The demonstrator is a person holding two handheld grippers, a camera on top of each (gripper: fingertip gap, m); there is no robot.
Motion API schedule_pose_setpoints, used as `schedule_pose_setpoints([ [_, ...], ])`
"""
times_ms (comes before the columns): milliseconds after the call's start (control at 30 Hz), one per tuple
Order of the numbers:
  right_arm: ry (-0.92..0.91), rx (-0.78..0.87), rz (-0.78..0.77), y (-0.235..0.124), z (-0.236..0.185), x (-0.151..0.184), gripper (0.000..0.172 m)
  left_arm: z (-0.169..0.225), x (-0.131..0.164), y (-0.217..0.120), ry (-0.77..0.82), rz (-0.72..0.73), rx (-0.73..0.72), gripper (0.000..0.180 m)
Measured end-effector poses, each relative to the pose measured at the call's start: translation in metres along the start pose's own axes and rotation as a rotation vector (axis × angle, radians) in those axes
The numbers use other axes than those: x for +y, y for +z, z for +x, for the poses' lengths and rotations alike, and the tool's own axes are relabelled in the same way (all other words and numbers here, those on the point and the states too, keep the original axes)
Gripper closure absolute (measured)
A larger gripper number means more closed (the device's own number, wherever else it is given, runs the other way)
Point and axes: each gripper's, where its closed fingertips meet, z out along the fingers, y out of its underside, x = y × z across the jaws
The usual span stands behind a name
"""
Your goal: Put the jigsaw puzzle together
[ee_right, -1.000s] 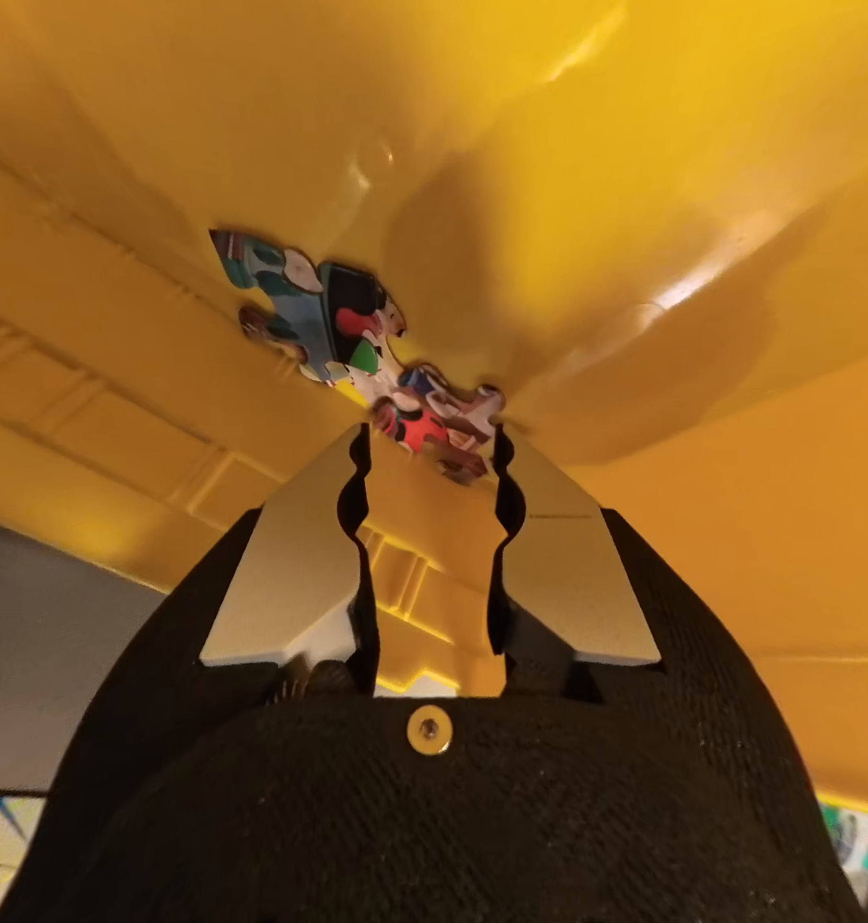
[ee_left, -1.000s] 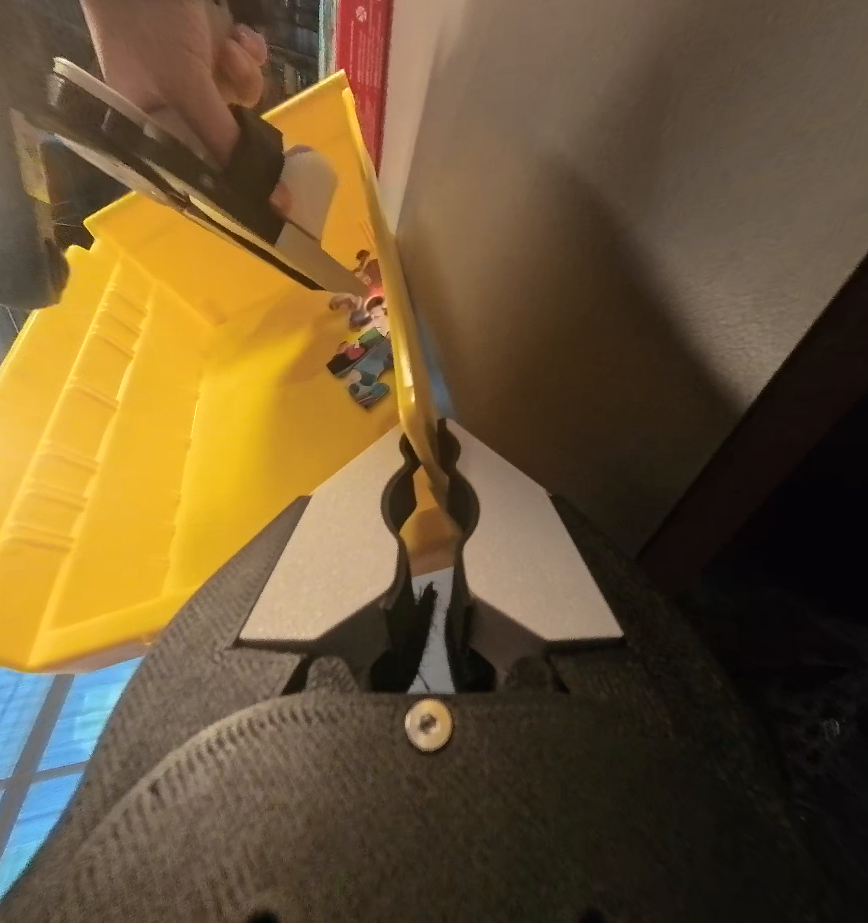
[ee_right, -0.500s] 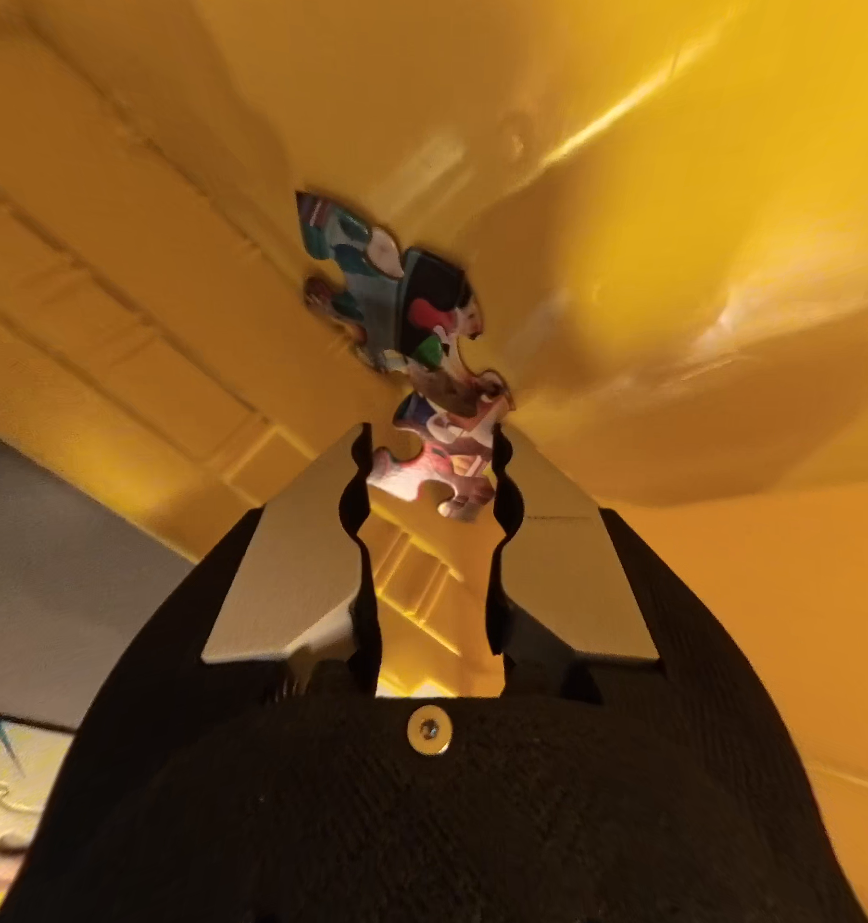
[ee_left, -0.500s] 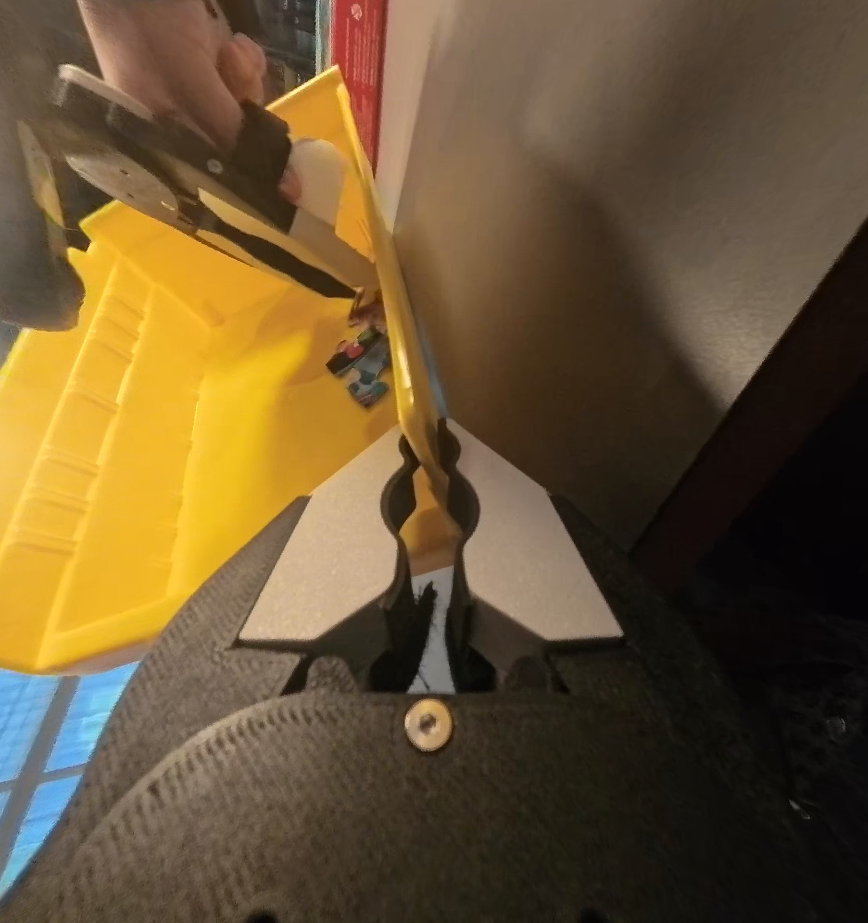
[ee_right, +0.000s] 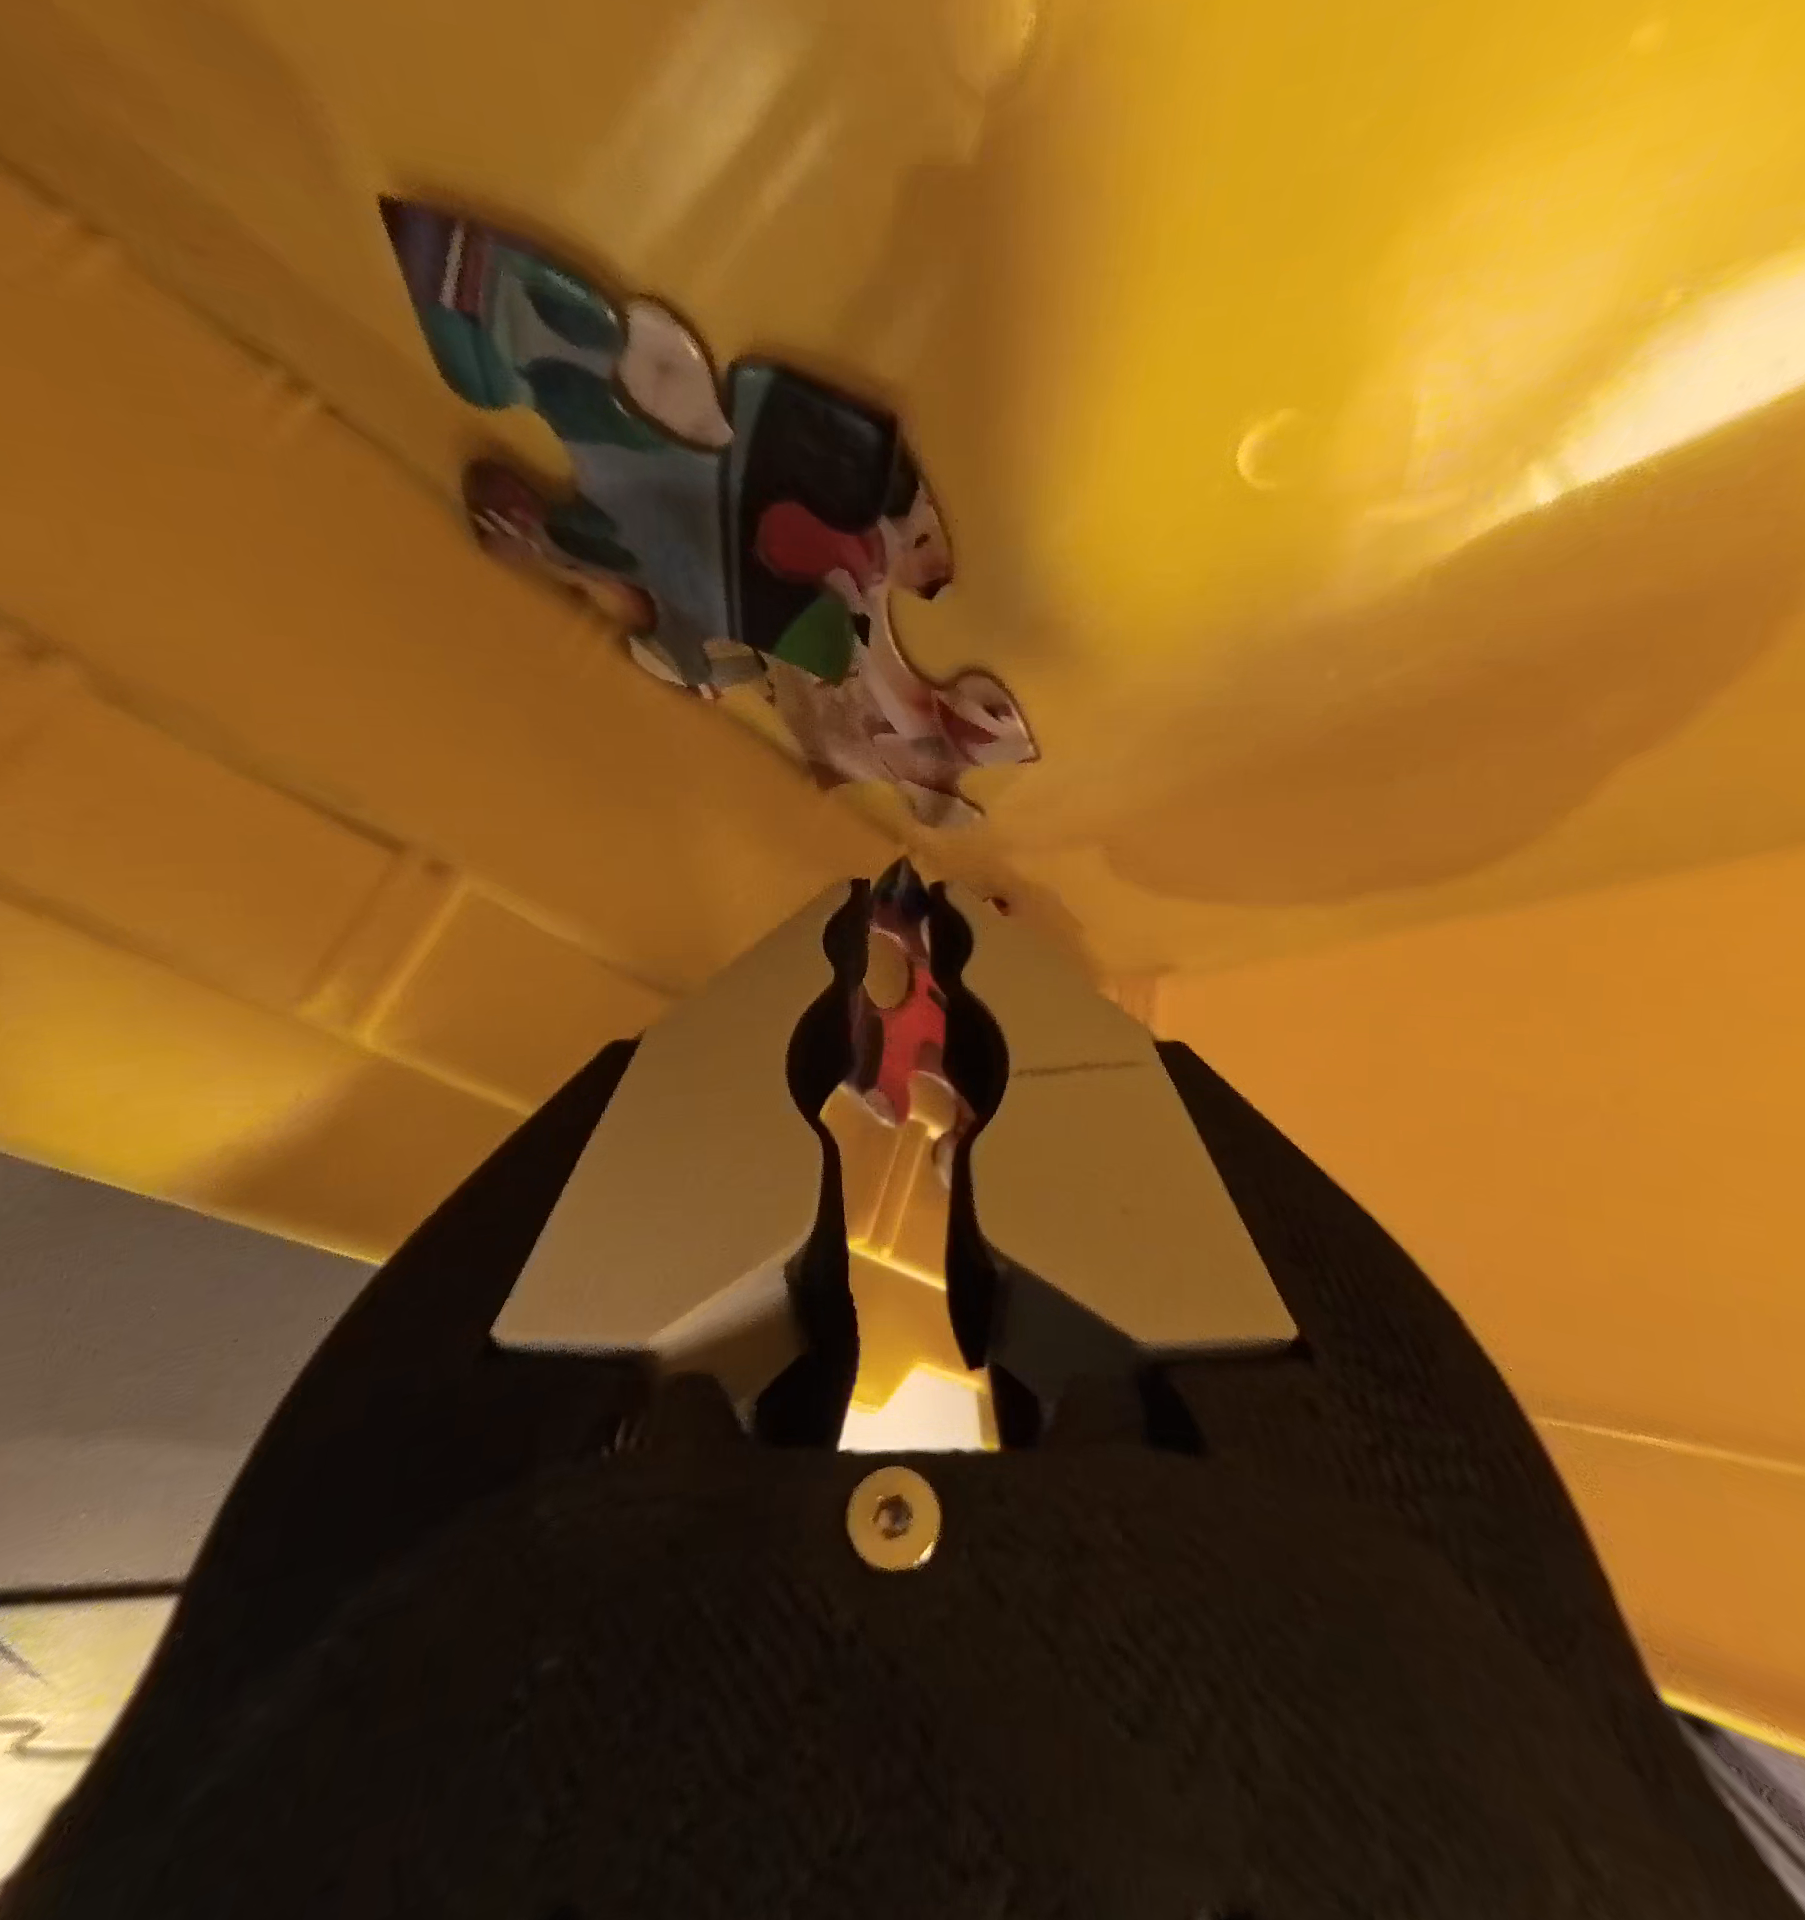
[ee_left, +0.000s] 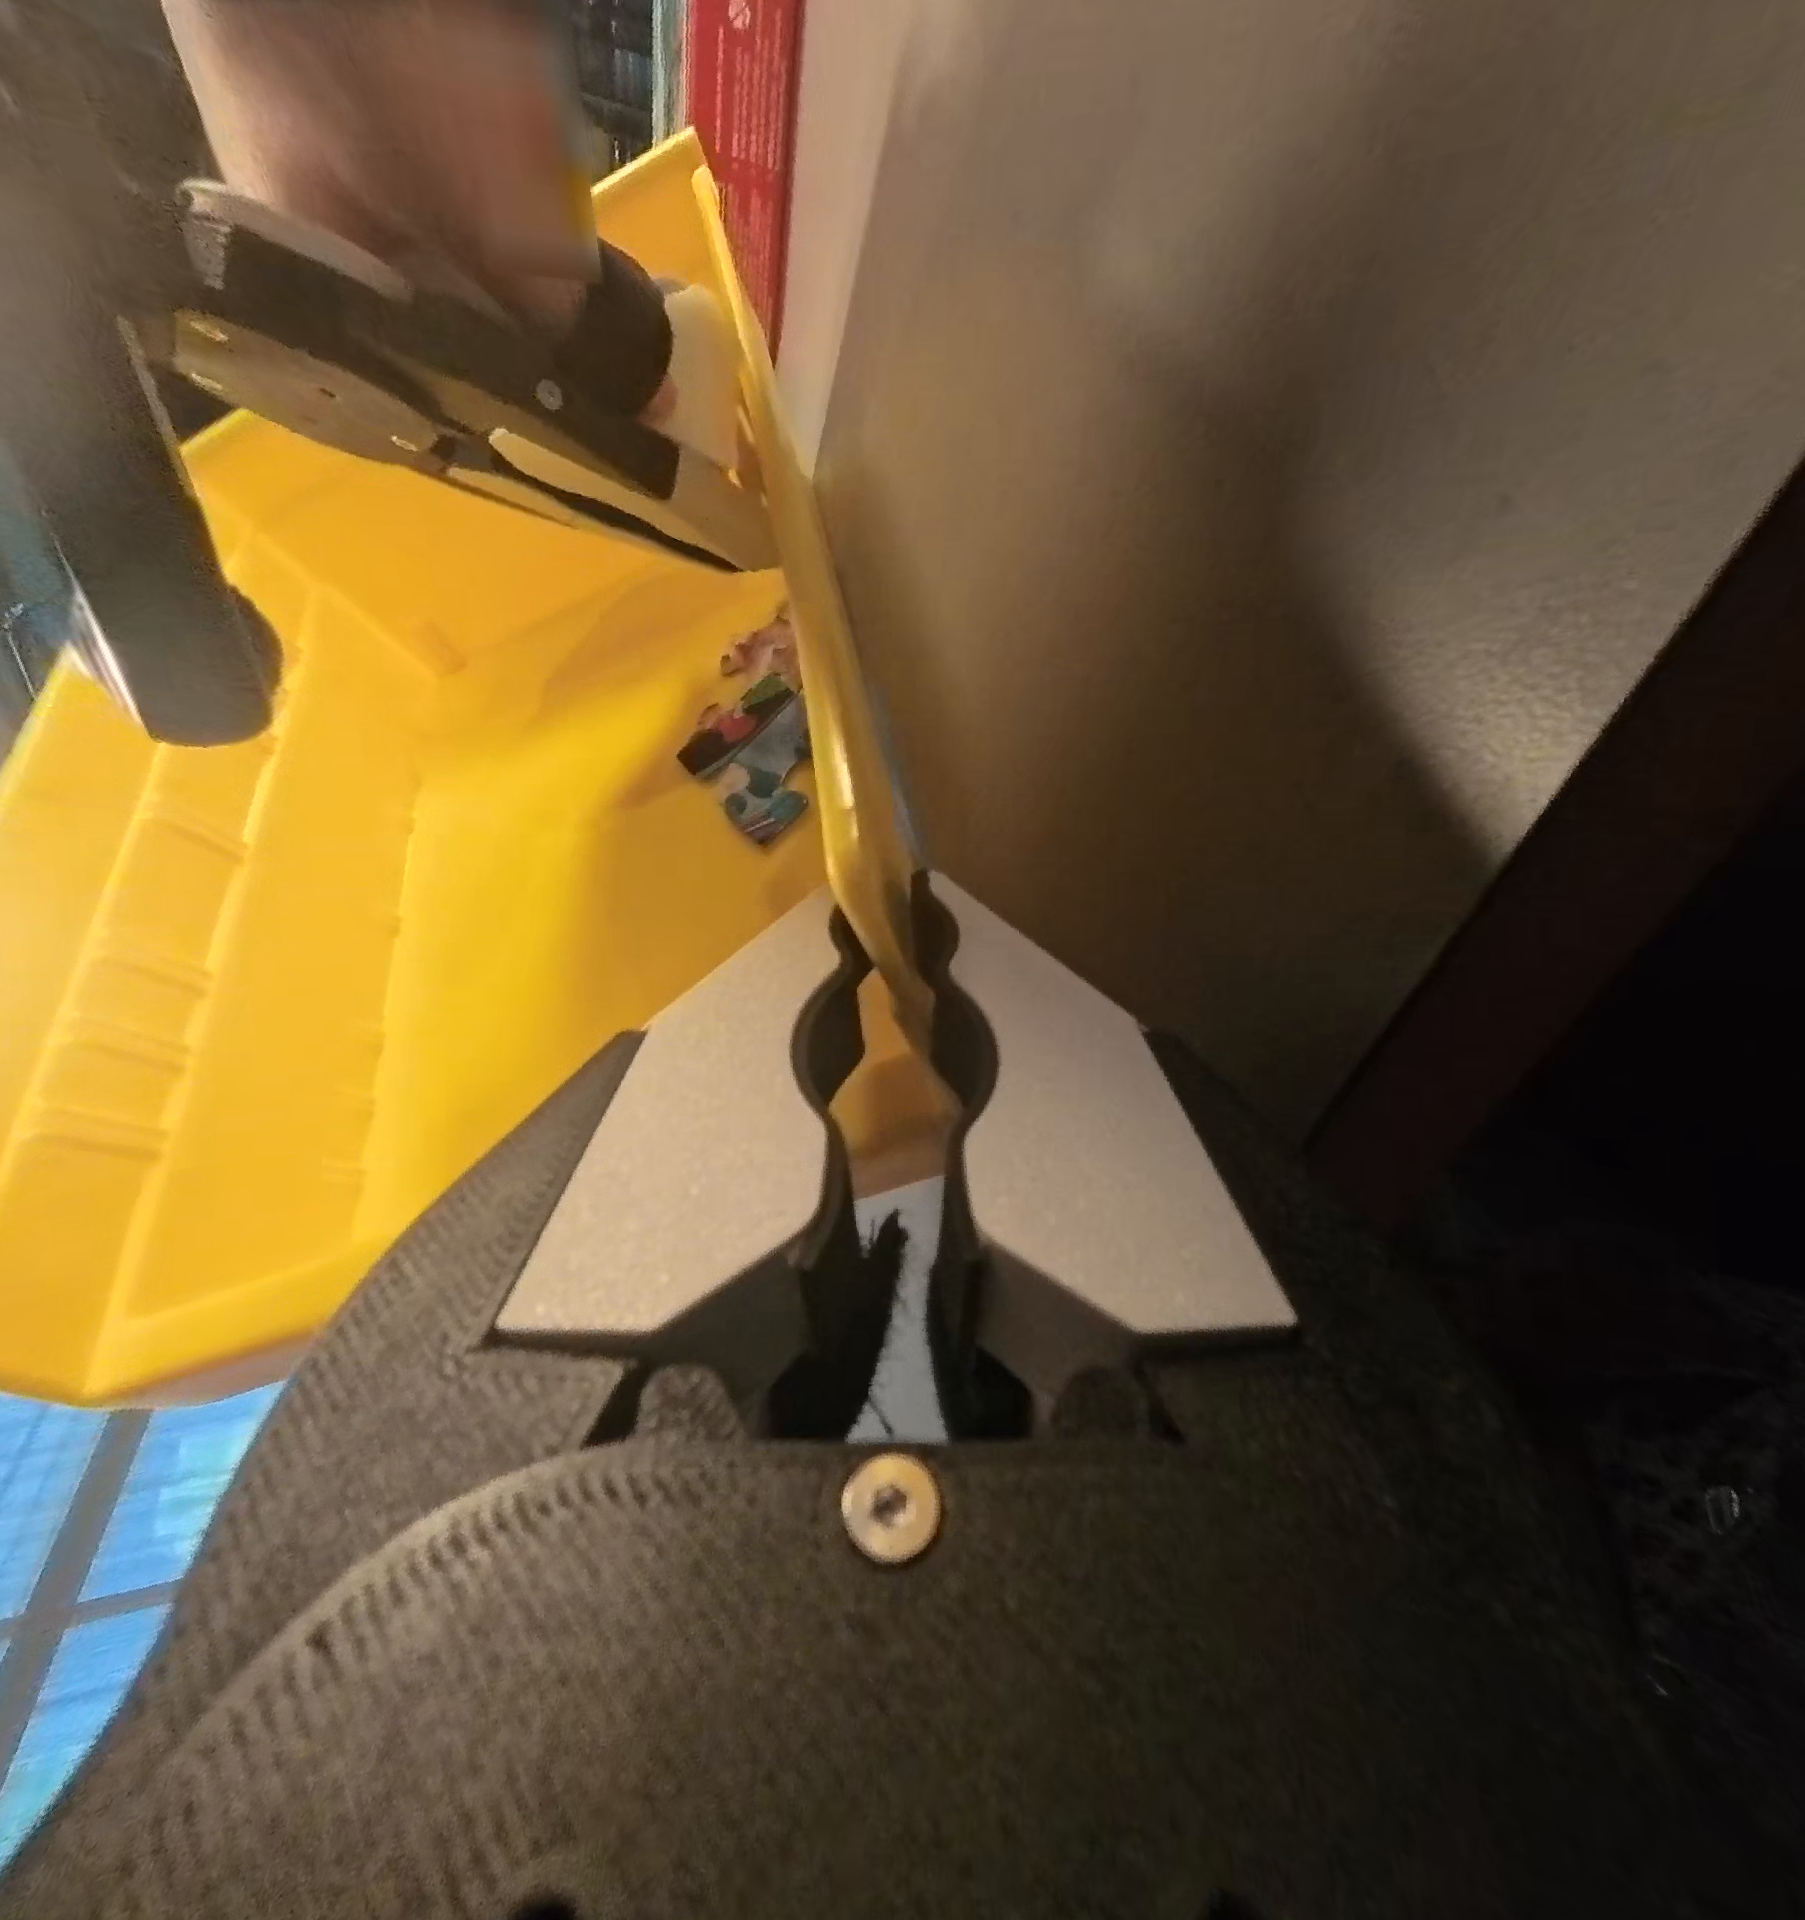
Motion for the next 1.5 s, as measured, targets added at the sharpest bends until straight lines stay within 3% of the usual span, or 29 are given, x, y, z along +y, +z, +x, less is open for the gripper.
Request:
schedule_pose_setpoints([
  [200,0.092,0.015,0.090,-0.016,0.006,-0.007,0.170,-0.001,0.001,-0.001,-0.018,-0.001,0.004,0.175],
  [400,0.210,0.030,0.352,-0.065,0.019,-0.021,0.172,-0.003,0.001,-0.001,-0.054,-0.004,0.008,0.175],
  [533,0.300,0.072,0.575,-0.108,0.032,-0.025,0.172,-0.011,-0.001,-0.001,-0.195,0.010,0.041,0.174],
  [667,0.400,0.125,0.804,-0.158,0.044,-0.017,0.172,-0.028,0.006,0.004,-0.453,0.025,0.122,0.171],
  [767,0.442,0.185,0.964,-0.205,0.043,0.003,0.172,-0.039,0.015,0.010,-0.673,0.067,0.233,0.171],
  [967,0.506,0.368,1.033,-0.264,0.011,0.081,0.172,-0.049,0.041,0.032,-0.728,0.016,0.316,0.171],
  [1067,0.526,0.433,1.081,-0.280,-0.025,0.119,0.172,-0.075,0.039,0.034,-0.714,0.041,0.156,0.155],
  [1167,0.518,0.489,1.114,-0.283,-0.064,0.149,0.172,-0.131,0.007,0.000,-0.709,0.270,-0.068,0.148],
  [1233,0.495,0.463,1.145,-0.278,-0.091,0.158,0.172,-0.150,-0.033,-0.019,-0.763,0.447,-0.043,0.145],
  [1367,0.461,0.362,1.252,-0.266,-0.129,0.156,0.172,-0.126,-0.152,-0.034,-0.904,0.804,0.356,0.130],
  [1500,0.393,0.273,1.347,-0.267,-0.154,0.143,0.172,-0.078,-0.229,-0.023,-0.891,0.897,0.603,0.123],
])
